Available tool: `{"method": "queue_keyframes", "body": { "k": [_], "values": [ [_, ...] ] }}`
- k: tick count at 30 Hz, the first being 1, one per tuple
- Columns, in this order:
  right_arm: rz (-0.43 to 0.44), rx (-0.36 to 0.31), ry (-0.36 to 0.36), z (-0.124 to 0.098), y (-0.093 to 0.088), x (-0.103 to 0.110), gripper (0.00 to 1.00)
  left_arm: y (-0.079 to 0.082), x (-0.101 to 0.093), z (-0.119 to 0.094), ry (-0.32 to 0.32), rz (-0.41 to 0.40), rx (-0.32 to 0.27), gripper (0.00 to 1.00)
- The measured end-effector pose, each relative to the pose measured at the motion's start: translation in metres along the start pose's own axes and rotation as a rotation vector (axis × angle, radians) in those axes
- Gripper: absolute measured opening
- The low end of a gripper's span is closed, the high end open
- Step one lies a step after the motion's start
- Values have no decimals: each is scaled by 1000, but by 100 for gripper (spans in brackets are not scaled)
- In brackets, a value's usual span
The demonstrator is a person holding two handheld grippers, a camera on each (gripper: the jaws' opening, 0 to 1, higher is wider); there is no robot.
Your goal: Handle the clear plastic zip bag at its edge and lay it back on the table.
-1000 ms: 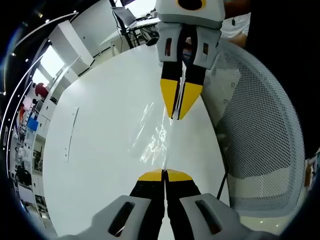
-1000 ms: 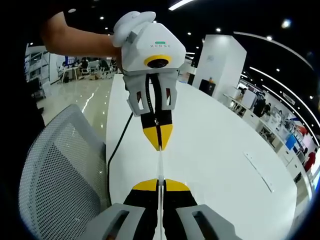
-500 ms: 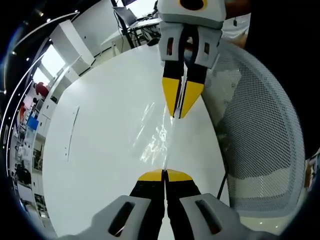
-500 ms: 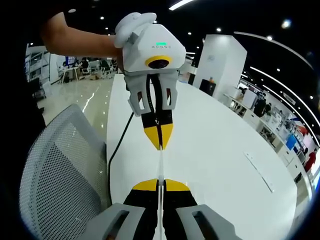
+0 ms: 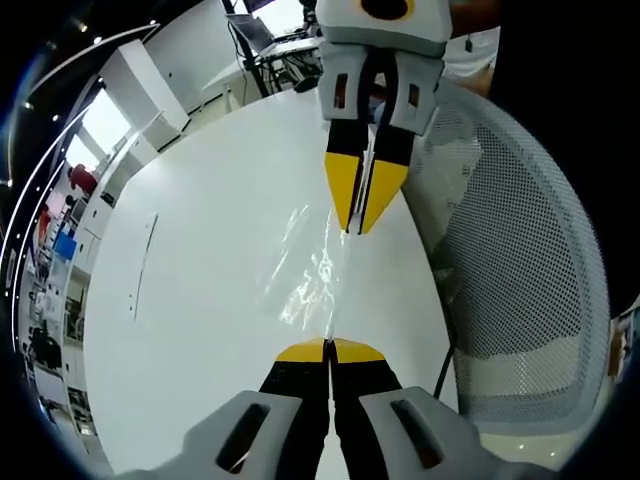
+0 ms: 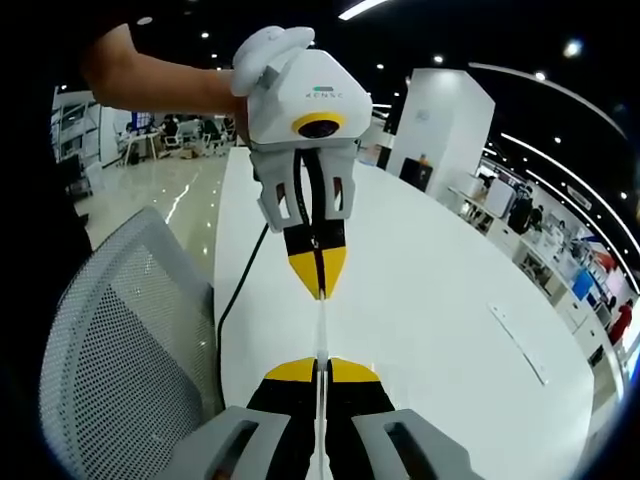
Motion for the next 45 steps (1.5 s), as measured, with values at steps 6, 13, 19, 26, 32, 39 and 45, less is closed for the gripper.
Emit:
{"method": "queue_keyframes", "body": {
  "k": [6, 13, 19, 26, 32, 39, 45],
  "values": [
    [2, -2, -1, 0, 0, 0, 0, -1, 1, 0, 0, -3, -2, 0],
    [5, -4, -3, -1, 0, -1, 0, -2, 2, 1, -1, -7, -4, 0],
    [9, -4, -4, -2, -1, -2, 0, -1, 1, 1, -3, -6, -2, 0],
    [11, -4, -8, -3, -2, -2, 0, -2, 1, 1, -2, -10, -1, 0],
    [13, -7, -11, -4, -2, -2, 0, -1, 2, 0, -1, -15, -3, 0],
    [17, -8, -15, -6, -3, -3, 0, -2, 3, -1, -2, -19, -1, 0],
    [18, -7, -18, -8, -4, -3, 0, -5, 3, -2, 0, -23, 4, 0]
  ]
}}
Point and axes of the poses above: the point that each gripper's makers call its tool centre point, and the gripper's own axes: z roughly forward along the fingers, x roughly to its left, y roughly out of its top, the point moved 5 cm from there along -z, roughly backward along the fingers, and after that the axes turned 2 degrees about -z, right-handed, at the moved point
